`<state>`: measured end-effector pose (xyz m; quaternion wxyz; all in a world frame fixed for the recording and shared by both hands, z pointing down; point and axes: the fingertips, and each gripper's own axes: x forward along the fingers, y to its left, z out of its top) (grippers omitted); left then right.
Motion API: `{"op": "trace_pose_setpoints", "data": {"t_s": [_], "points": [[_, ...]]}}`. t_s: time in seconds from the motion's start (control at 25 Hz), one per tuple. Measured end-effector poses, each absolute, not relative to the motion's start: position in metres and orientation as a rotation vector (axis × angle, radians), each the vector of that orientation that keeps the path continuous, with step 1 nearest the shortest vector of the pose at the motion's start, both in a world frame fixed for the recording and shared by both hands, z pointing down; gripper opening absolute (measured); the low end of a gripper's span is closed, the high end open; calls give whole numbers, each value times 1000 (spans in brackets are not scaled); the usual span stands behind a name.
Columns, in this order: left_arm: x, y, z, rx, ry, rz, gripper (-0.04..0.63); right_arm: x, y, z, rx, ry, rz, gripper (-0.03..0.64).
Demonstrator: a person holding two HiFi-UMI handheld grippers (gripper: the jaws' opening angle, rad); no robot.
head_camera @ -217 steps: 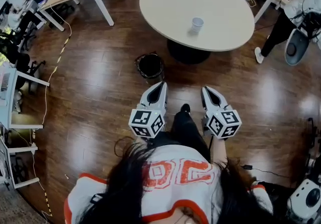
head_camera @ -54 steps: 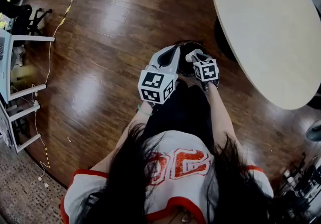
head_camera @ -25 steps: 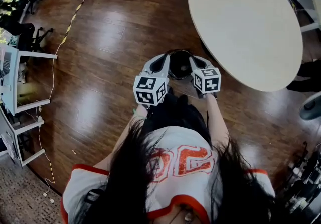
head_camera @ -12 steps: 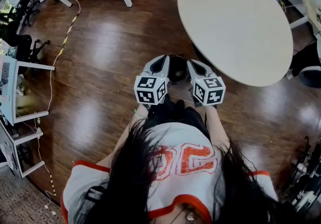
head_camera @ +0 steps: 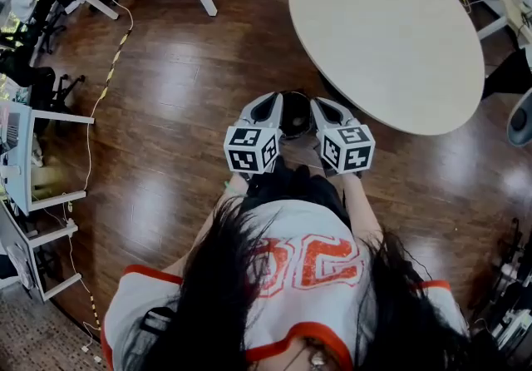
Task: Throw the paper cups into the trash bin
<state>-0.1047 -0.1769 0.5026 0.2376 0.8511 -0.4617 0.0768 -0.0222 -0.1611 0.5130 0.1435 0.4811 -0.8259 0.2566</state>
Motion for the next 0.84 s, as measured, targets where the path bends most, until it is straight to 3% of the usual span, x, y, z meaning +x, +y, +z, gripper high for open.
{"op": "trace_pose_setpoints", "data": {"t_s": [0.84], "points": [[-107,-172,498,2323,-1293,204,0,-12,-159,503,1404,-2391,747,0]]}}
